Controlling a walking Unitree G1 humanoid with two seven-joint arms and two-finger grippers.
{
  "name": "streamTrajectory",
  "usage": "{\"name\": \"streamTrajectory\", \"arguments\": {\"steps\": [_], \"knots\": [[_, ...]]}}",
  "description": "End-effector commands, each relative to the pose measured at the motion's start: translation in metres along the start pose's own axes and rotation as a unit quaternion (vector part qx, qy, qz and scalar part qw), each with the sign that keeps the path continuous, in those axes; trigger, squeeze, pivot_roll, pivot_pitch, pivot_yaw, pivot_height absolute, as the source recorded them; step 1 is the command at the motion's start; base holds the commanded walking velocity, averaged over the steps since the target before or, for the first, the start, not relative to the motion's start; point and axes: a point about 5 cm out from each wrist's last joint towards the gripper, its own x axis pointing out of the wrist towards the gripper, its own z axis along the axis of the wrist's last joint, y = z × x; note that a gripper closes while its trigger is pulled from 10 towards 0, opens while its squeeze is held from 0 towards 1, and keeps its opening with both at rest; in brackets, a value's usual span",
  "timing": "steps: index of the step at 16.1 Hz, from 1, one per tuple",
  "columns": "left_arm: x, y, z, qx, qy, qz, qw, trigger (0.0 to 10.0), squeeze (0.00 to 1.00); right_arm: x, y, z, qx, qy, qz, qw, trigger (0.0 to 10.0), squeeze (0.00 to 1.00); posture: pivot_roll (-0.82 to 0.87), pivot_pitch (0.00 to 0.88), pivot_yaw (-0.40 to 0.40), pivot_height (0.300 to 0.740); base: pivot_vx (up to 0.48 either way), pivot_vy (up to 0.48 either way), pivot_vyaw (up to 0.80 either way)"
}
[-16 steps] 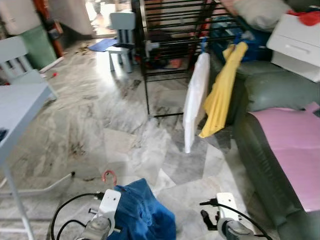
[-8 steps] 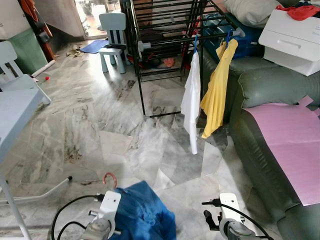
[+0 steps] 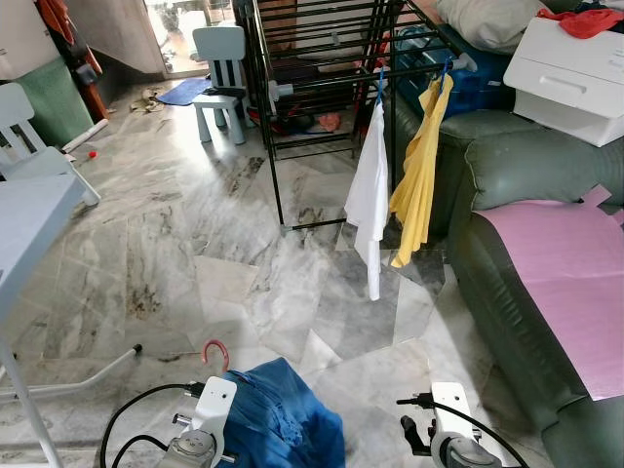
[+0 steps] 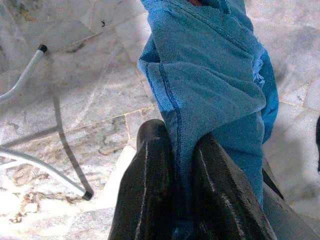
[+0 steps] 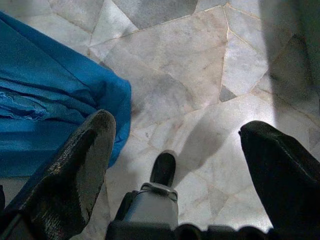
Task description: Hang hanger
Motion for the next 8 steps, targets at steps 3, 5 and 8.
{"name": "streamTrajectory", "arguments": {"steps": [3, 5, 8], "knots": [[-0.0004, 0.0062, -0.0021, 0.003, 0.002, 0.005, 1.0, 10.0, 0.0, -0.0003, 0.0019, -0.0046, 0.007, 0.01, -0.002, 1.0, 10.0, 0.0, -0.11, 0.0, 0.089, 0.74, 0.0, 0.0, 0.0], [-0.0003, 0.0059, -0.0015, 0.004, 0.001, 0.005, 1.0, 10.0, 0.0, -0.0004, 0.002, -0.0051, 0.009, 0.01, -0.002, 1.0, 10.0, 0.0, -0.11, 0.0, 0.09, 0.74, 0.0, 0.0, 0.0], [0.0, 0.005, 0.0003, 0.005, -0.001, 0.004, 1.0, 10.0, 0.0, -0.0004, 0.0023, -0.0054, 0.008, 0.011, -0.002, 1.0, 10.0, 0.0, -0.11, 0.0, 0.091, 0.74, 0.0, 0.0, 0.0]]}}
